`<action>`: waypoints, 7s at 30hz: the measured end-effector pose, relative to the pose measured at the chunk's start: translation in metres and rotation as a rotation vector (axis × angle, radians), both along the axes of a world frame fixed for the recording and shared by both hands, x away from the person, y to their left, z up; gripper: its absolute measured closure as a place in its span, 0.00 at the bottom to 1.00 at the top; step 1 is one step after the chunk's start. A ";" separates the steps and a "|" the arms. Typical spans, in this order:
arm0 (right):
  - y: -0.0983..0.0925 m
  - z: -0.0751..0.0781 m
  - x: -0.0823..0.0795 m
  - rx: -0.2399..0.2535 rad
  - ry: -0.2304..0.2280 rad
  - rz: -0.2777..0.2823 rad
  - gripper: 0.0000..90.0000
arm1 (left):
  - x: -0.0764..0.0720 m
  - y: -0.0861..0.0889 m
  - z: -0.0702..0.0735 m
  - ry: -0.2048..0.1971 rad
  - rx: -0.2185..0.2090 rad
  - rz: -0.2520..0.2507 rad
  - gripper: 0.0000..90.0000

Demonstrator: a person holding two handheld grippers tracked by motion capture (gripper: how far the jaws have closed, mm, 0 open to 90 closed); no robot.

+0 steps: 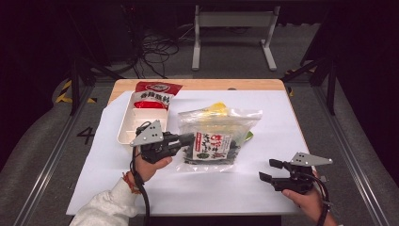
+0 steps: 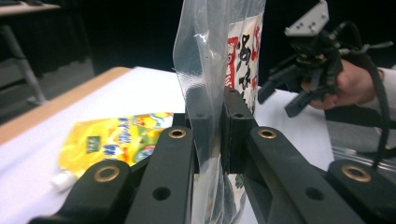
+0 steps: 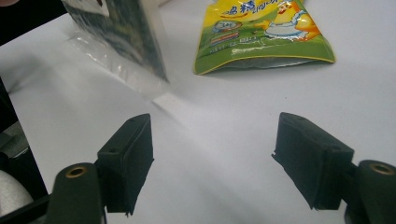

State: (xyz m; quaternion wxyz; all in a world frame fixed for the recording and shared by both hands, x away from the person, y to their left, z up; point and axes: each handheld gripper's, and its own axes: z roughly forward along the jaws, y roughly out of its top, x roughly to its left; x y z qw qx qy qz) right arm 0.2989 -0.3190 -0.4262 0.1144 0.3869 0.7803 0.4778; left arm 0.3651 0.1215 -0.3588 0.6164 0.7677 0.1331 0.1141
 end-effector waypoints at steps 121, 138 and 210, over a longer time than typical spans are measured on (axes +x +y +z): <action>0.013 -0.005 0.018 -0.107 0.001 0.003 0.37 | 0.026 0.150 -0.022 -0.027 0.211 0.606 0.64; 0.012 -0.001 0.036 -0.103 -0.007 -0.001 0.44 | 0.009 0.155 -0.026 -0.004 0.188 0.594 0.52; 0.052 -0.021 0.165 -0.079 0.146 0.108 0.73 | -0.066 0.050 -0.093 0.239 0.431 0.063 0.14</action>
